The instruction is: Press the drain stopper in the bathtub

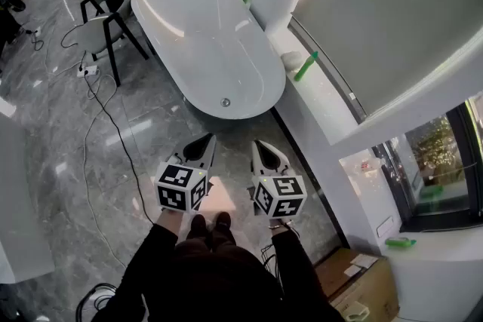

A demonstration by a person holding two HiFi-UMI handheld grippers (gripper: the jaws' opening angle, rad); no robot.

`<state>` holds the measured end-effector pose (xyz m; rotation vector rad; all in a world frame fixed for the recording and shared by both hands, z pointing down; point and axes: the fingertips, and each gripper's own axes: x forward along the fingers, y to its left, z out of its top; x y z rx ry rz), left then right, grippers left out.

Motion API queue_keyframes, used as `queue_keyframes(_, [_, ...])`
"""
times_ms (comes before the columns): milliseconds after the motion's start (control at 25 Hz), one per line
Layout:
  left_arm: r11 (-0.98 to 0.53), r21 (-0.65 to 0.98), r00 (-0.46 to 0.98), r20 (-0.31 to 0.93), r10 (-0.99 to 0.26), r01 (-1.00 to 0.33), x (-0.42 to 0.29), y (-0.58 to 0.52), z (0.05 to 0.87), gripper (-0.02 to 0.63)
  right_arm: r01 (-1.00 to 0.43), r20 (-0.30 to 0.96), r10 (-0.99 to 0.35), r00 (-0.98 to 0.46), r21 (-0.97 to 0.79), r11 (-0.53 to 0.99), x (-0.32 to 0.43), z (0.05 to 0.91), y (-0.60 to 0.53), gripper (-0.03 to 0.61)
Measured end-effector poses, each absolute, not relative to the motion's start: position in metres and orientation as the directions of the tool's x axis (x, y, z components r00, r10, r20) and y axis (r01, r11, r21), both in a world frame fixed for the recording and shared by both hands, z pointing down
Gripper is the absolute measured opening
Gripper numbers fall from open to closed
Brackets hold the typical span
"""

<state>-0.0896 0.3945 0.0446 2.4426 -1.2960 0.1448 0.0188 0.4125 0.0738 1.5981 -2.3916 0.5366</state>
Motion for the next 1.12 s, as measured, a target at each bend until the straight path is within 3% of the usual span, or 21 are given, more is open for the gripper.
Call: queue_keyframes(1120, [-0.500,0.198,0.537,0.264,-0.801,-0.843,-0.041,0.366,0.031,0.008,-0.902,0.343,-0.837,-0.426,-0.232,0.365,0.086,0.059,0.387,0.002])
